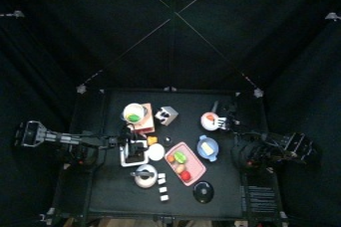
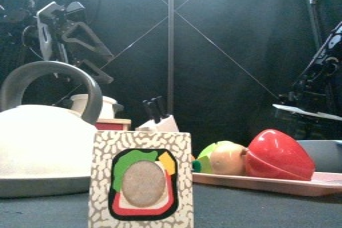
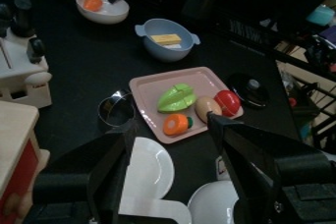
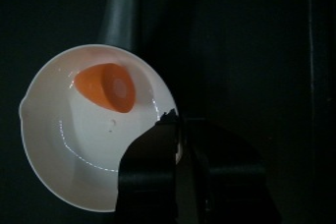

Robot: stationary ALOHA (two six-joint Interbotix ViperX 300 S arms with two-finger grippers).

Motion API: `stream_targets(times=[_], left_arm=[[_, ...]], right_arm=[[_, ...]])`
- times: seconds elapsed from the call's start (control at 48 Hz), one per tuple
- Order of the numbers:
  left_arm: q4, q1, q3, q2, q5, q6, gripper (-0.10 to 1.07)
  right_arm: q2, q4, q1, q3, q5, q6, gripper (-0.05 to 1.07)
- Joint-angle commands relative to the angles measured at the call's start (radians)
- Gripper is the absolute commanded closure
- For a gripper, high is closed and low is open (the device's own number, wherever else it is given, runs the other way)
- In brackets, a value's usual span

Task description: Move pan left

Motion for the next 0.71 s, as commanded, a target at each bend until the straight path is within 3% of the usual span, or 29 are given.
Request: stream_targets(times=[0.0, 0.438, 0.688], left_arm=[[0.0, 0.003, -0.011, -0.002, -0.005, 0.002, 0.04], [0.0, 0.0, -0.006, -0.003, -0.011, 0.0, 0.04], [0.0, 0.002, -0.005, -0.003, -0.011, 0.002, 0.04]], right_arm=[[-0.008, -0.003, -0.005, -0.018, -0.005, -0.002, 0.6], [-0.003, -0.014, -0.002, -0.067, -0.064, 0.005, 0.6], [0.061, 0.018, 0.046, -0.112, -0.115, 0.005, 0.6]])
